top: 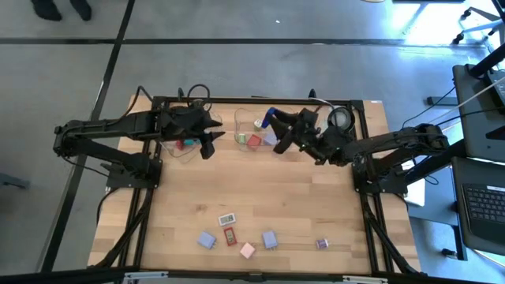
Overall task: Pick & Place Office items
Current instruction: Put the dark blue digital timer into the left transparent bin
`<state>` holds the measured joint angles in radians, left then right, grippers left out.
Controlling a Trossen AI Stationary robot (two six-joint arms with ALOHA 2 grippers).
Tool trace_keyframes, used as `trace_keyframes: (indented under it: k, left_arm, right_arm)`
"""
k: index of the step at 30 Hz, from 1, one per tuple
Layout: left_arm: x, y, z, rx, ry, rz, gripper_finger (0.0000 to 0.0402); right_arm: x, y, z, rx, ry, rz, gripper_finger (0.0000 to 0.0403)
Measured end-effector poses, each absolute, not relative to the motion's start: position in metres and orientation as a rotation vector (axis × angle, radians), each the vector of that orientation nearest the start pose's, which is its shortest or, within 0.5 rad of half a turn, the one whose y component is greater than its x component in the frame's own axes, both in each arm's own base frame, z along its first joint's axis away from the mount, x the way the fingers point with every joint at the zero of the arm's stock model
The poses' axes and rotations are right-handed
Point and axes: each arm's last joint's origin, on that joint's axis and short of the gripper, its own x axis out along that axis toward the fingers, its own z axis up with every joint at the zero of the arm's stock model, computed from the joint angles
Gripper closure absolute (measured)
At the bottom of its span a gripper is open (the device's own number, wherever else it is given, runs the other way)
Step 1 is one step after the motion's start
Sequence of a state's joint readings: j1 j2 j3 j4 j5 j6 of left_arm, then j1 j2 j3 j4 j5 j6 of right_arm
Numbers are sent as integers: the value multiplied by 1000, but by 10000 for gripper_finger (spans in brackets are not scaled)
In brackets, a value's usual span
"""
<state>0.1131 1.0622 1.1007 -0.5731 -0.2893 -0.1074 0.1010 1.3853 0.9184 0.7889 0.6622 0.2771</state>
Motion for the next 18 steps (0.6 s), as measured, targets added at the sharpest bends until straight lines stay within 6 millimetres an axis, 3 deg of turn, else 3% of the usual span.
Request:
trace_keyframes:
  k: [8,14,18]
  left_arm:
    - [227,35,375,137,312,411,206]
    - [243,35,391,166,87,364,183]
    - [259,35,393,176,-6,313,182]
  right_arm:
    - [299,8,345,534,-531,-507,251]
    - [298,-5,350,649,-617,-529,247]
    - [307,-12,363,632,-648,-501,247]
